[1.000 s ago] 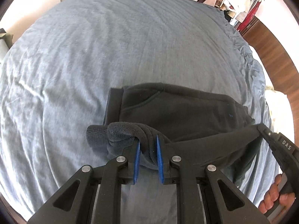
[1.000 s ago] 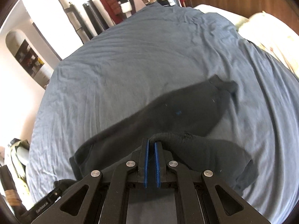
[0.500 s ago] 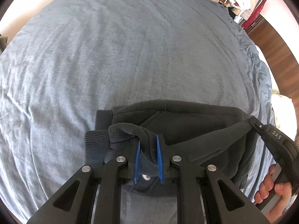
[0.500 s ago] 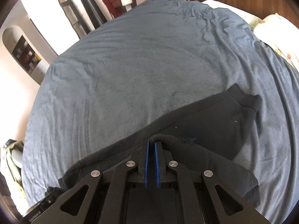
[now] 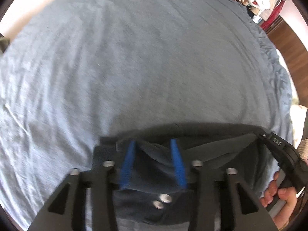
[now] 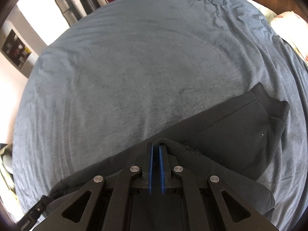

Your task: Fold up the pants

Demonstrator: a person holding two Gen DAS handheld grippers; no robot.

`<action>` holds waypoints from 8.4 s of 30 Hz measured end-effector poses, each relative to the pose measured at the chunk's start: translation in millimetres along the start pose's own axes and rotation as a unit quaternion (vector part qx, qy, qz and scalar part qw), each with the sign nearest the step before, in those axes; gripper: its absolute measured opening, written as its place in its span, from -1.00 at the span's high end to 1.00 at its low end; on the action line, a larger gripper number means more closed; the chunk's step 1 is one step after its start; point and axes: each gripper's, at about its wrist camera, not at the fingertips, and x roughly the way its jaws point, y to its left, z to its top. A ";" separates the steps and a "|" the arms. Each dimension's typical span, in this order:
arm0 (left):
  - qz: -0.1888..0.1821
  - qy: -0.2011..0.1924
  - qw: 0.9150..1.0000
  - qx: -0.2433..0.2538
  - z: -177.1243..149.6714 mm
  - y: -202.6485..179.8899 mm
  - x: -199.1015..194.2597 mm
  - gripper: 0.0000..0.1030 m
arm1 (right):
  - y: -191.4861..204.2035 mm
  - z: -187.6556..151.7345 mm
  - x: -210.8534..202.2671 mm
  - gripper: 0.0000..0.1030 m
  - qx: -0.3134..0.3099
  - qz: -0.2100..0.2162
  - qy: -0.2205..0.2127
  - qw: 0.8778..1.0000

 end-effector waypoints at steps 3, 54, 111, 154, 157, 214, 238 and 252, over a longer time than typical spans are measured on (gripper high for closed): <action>0.048 -0.013 0.999 0.016 6.2 2.7 2.6 -0.01 | -0.7 6.7 8.9 0.87 0.004 -0.014 0.003 1.000; -0.098 -0.135 0.931 0.325 -104.6 -80.1 -142.1 -0.12 | -38.3 -109.4 -196.8 0.10 -0.010 -0.026 -0.106 0.994; -0.147 0.078 0.946 0.277 -173.5 -234.3 40.1 0.71 | -202.3 -124.0 -29.4 0.56 0.078 0.134 0.083 0.984; -0.205 0.010 0.891 0.404 -38.5 -398.3 49.9 0.79 | -265.9 32.1 -43.8 0.85 0.181 0.131 -0.076 0.972; -0.196 0.024 0.895 0.400 -32.7 -405.3 65.7 0.79 | -270.0 41.1 -33.6 0.84 0.183 0.124 -0.079 0.972; -0.255 0.155 0.771 0.562 -18.0 -428.0 97.3 0.05 | -271.1 6.4 -23.3 0.66 0.198 0.152 -0.082 0.965; -0.296 0.175 0.749 0.567 -24.2 -459.3 90.2 0.71 | -303.9 -9.2 -11.4 0.69 0.242 0.152 -0.066 0.956; -0.271 0.176 0.724 0.609 -59.5 -547.8 120.3 0.76 | -344.3 2.1 -25.1 0.72 0.272 0.059 -0.081 0.957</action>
